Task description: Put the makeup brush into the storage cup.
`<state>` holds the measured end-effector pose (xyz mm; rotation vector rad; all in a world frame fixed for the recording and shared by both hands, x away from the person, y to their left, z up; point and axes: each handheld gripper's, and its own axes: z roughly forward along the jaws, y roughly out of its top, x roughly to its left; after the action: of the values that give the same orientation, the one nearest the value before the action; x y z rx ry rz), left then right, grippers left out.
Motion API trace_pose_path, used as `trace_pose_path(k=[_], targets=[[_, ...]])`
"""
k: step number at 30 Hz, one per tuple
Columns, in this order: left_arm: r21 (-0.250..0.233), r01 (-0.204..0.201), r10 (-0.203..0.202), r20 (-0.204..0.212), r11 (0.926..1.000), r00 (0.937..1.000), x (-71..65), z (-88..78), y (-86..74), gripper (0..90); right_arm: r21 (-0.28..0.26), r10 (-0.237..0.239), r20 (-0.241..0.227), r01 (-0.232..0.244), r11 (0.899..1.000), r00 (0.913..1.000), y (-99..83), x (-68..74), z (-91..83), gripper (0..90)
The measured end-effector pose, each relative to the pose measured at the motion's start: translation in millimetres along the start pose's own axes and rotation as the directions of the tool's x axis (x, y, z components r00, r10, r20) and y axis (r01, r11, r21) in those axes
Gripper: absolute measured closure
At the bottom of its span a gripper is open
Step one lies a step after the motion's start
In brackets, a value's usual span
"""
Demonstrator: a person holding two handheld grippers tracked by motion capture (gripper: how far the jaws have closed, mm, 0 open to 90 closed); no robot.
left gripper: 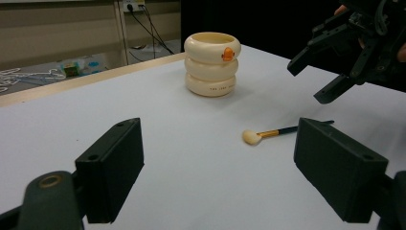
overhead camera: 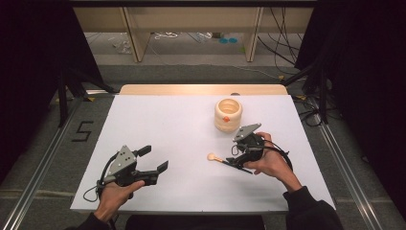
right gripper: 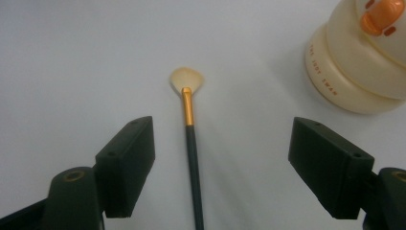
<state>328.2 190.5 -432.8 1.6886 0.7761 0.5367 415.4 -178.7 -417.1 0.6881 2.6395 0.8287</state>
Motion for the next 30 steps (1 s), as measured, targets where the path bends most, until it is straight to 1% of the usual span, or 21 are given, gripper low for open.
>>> trace_pose_path(k=[1,3,5,7,8,11,12,13,14,15,16,20,21,22,24,25,26,27,28,29,30], targets=[[0.001,-0.001,0.001,0.0,1.0,1.0,0.0,0.2,0.0,17.0,0.018,0.007,-0.005,-0.007,1.0,1.0,1.9,0.0,1.0,25.4],[0.0,-0.004,0.004,0.004,1.0,1.0,0.0,0.6,-0.6,17.0,0.03,-0.018,-0.013,0.019,0.999,0.9997,5.5,-0.9,4.6,25.7],[-0.002,-0.001,0.001,0.005,1.0,1.0,-0.1,0.7,-0.6,17.0,0.041,-0.026,-0.014,0.026,0.999,0.9996,7.4,-0.3,6.3,25.9],[-0.006,-0.005,0.005,0.009,1.0,0.9999,0.5,1.3,-0.4,17.0,0.071,-0.052,-0.041,0.055,0.996,0.9978,12.4,0.4,11.2,27.1],[0.005,-0.008,0.008,-0.001,1.0,1.0,0.1,0.4,-0.3,17.0,0.08,-0.061,-0.048,0.064,0.995,0.997,13.8,0.7,13.3,27.5],[0.001,0.0,0.0,0.001,1.0,1.0,0.0,0.4,-0.1,17.0,0.122,-0.06,-0.074,0.069,0.99,0.9955,17.0,1.5,19.3,29.2],[0.001,-0.008,0.008,0.002,1.0,1.0,0.6,0.6,0.0,17.0,0.137,-0.061,-0.077,0.071,0.988,0.9952,17.9,1.8,21.3,29.6],[-0.005,-0.01,0.01,0.009,0.9999,0.9999,0.8,1.2,-0.4,17.0,0.147,-0.074,-0.078,0.085,0.986,0.9942,18.8,1.7,23.9,30.2],[-0.005,0.001,-0.001,0.008,1.0,1.0,-0.1,1.1,-0.7,17.0,0.163,-0.068,-0.086,0.081,0.983,0.994,19.8,2.0,25.3,31.4],[0.004,-0.006,0.006,0.002,1.0,1.0,-0.1,0.0,-0.2,17.0,0.174,-0.066,-0.091,0.081,0.981,0.9937,20.6,2.2,26.9,32.6],[0.001,0.001,-0.001,0.002,1.0,1.0,-0.3,0.2,-0.1,17.0,0.187,-0.065,-0.095,0.082,0.979,0.9933,21.3,2.4,28.6,33.5],[0.003,-0.001,0.001,0.001,1.0,1.0,-0.2,-0.1,-0.4,17.0,0.219,-0.059,-0.114,0.083,0.972,0.9918,23.4,2.6,35.1,35.8],[0.002,0.001,-0.001,0.0,1.0,1.0,-0.1,-0.2,-0.3,17.0,0.224,-0.068,-0.118,0.094,0.97,0.9907,23.7,2.3,36.7,36.2],[0.001,-0.008,0.008,0.001,1.0,1.0,0.9,-0.1,0.1,17.0,0.229,-0.068,-0.125,0.096,0.969,0.9898,23.6,1.7,37.7,36.8],[0.002,-0.012,0.012,0.0,0.9999,0.9999,0.9,0.1,-0.1,17.0,0.242,-0.061,-0.123,0.09,0.966,0.9906,23.5,0.7,40.0,37.8],[0.003,-0.001,0.001,-0.001,1.0,1.0,-0.1,0.1,-0.4,17.0,0.259,-0.058,-0.128,0.09,0.962,0.9901,23.9,-0.2,40.5,38.3],[0.002,-0.001,0.001,0.001,1.0,1.0,-0.2,0.1,-0.2,17.0,0.257,-0.05,-0.125,0.081,0.963,0.991,23.2,-0.2,41.7,38.8],[0.002,-0.001,0.001,0.001,1.0,1.0,-0.1,0.4,0.0,17.0,0.259,-0.053,-0.122,0.084,0.962,0.9911,23.0,-1.2,42.7,39.6],[-0.008,0.002,-0.002,0.01,1.0,0.9999,0.1,1.5,-0.3,17.0,0.29,-0.052,-0.124,0.086,0.953,0.9909,23.9,-1.8,42.1,40.5],[-0.001,-0.007,0.007,0.004,1.0,1.0,0.2,1.0,-0.2,17.0,0.275,-0.05,-0.125,0.083,0.958,0.9909,22.8,-1.8,43.9,41.3],[0.005,-0.01,0.01,0.002,0.9999,0.9999,0.1,0.6,-0.2,17.0,0.288,-0.045,-0.124,0.08,0.954,0.9912,23.0,-1.5,44.5,42.3]])
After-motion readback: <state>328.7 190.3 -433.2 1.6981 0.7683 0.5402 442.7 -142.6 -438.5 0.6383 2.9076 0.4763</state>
